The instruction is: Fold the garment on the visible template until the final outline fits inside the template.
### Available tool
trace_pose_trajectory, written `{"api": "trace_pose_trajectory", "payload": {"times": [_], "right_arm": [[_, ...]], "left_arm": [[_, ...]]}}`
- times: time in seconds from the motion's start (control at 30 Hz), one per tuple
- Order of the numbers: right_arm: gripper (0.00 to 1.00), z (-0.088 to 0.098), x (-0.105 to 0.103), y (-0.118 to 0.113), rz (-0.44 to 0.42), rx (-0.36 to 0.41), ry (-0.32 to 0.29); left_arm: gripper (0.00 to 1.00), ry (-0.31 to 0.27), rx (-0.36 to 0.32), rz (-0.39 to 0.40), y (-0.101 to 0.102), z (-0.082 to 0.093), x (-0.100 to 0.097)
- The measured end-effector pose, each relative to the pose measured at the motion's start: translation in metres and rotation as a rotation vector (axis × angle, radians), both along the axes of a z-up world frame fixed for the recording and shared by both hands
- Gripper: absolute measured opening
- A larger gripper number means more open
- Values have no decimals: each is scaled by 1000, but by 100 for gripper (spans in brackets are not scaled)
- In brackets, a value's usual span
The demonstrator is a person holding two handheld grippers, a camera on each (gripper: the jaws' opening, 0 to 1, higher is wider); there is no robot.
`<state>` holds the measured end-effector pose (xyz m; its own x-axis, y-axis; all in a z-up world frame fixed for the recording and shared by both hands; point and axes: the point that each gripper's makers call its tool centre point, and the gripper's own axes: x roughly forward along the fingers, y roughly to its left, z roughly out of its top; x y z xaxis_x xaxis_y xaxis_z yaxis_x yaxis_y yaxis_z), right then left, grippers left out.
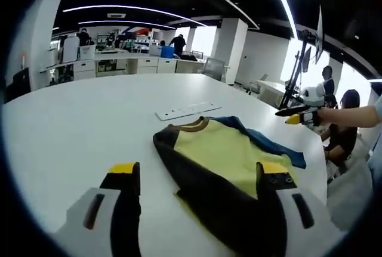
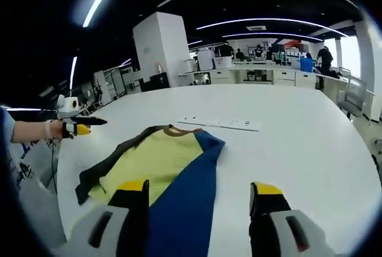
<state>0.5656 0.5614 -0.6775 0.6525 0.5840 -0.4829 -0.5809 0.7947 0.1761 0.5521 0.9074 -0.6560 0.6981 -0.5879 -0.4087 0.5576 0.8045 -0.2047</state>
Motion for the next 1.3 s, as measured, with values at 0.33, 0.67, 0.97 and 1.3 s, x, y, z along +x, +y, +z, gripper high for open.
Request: {"api": "trace_pose_trajectory", "payload": {"times": [0.33,0.67,0.97,1.3], "right_arm": [[67,-14,-36,-25,-47,-9,34],[64,-21,-64,-42,-87,-25,51],[62,-26,-79,-51,-122,-12,68],[51,-40,-90,-63,-153,-24,105]], "left_arm": [[73,30,-17,33,12,-14,-38],[72,55,-40,85,25,-24,-63],[71,48,-47,101,26,-19,-71],[69,42,-64,83,14,-17,-76]]}}
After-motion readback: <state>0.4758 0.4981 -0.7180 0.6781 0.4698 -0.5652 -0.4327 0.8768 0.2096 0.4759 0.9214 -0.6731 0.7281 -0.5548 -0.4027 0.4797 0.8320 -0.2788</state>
